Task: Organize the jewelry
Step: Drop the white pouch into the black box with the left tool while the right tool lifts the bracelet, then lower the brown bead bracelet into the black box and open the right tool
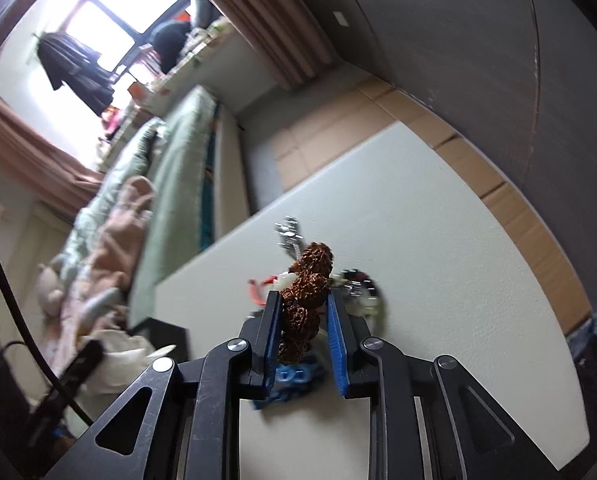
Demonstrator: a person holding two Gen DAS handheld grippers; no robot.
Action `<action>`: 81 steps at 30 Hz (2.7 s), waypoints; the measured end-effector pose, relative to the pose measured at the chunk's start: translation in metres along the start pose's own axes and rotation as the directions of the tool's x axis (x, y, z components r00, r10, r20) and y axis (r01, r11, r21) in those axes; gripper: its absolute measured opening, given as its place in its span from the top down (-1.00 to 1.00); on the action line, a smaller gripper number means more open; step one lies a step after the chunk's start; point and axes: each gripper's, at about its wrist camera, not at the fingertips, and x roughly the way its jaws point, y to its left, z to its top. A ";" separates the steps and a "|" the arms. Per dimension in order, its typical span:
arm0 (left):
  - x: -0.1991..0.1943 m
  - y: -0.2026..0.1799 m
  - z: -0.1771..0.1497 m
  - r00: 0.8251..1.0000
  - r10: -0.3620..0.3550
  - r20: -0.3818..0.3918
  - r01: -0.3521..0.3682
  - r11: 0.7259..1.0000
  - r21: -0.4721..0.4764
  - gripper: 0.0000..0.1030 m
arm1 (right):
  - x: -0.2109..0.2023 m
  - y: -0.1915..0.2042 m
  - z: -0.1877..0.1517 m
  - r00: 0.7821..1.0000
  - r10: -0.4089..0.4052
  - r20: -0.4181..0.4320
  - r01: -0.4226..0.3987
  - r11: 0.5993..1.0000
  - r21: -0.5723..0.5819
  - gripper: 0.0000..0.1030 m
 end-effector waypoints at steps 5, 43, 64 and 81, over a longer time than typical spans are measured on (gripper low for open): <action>-0.008 0.002 -0.001 1.000 0.006 0.015 -0.006 1.000 -0.006 0.98 | -0.020 0.015 -0.004 0.997 0.059 0.047 -0.058 0.998 -0.031 0.55; -0.057 0.090 0.005 0.986 0.128 0.104 -0.102 0.970 -0.223 0.97 | -0.141 0.169 0.017 0.921 0.297 0.252 -0.189 0.906 -0.378 0.57; -0.062 0.135 -0.004 0.983 0.177 0.052 -0.144 0.914 -0.380 -0.33 | 0.004 0.181 -0.028 0.958 0.280 -0.063 -0.284 0.890 -0.357 0.57; -0.073 0.148 -0.009 0.979 0.195 0.053 -0.155 0.894 -0.420 -0.33 | 0.075 0.191 -0.069 0.935 0.223 -0.276 -0.311 0.890 -0.334 0.51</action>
